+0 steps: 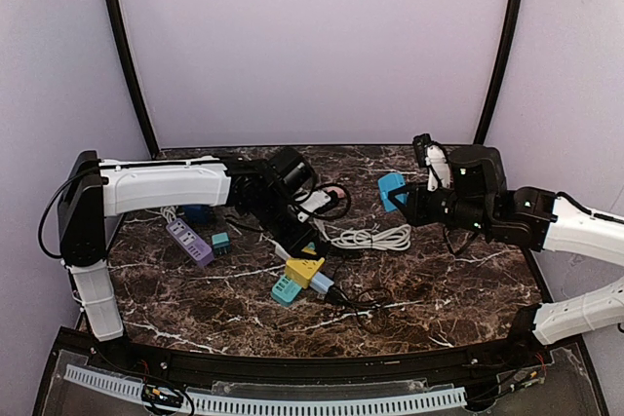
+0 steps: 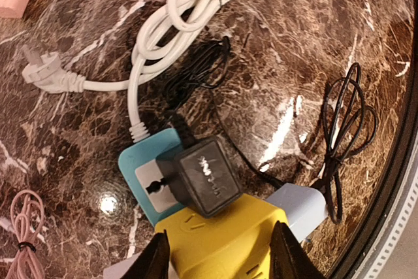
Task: Insert the plug
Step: Adjust the socket at the center of the board.
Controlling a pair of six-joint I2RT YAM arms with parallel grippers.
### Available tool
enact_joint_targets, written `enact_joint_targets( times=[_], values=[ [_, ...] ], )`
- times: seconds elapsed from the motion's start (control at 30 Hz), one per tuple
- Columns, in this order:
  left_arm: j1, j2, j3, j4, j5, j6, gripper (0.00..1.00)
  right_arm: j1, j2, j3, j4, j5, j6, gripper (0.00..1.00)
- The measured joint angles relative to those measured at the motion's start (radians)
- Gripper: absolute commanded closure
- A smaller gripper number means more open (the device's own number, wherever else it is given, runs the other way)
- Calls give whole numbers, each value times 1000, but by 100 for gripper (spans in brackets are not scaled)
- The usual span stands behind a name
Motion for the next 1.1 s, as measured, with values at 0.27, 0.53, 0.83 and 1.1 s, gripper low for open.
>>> enact_joint_targets(
  times=[0.27, 0.53, 0.83, 1.1],
  values=[
    [-2, 37, 47, -79, 86, 258, 41, 0, 18, 37, -9, 0, -43, 100],
    [10, 62, 138, -139, 44, 448, 7, 0, 81, 77, -12, -22, -89, 100],
    [79, -34, 201, -232, 11, 494, 21, 0, 122, 79, -24, -60, -106, 100],
    [53, -292, -140, -378, 128, 573, 19, 0, 144, 82, -19, -78, -103, 100]
  ],
)
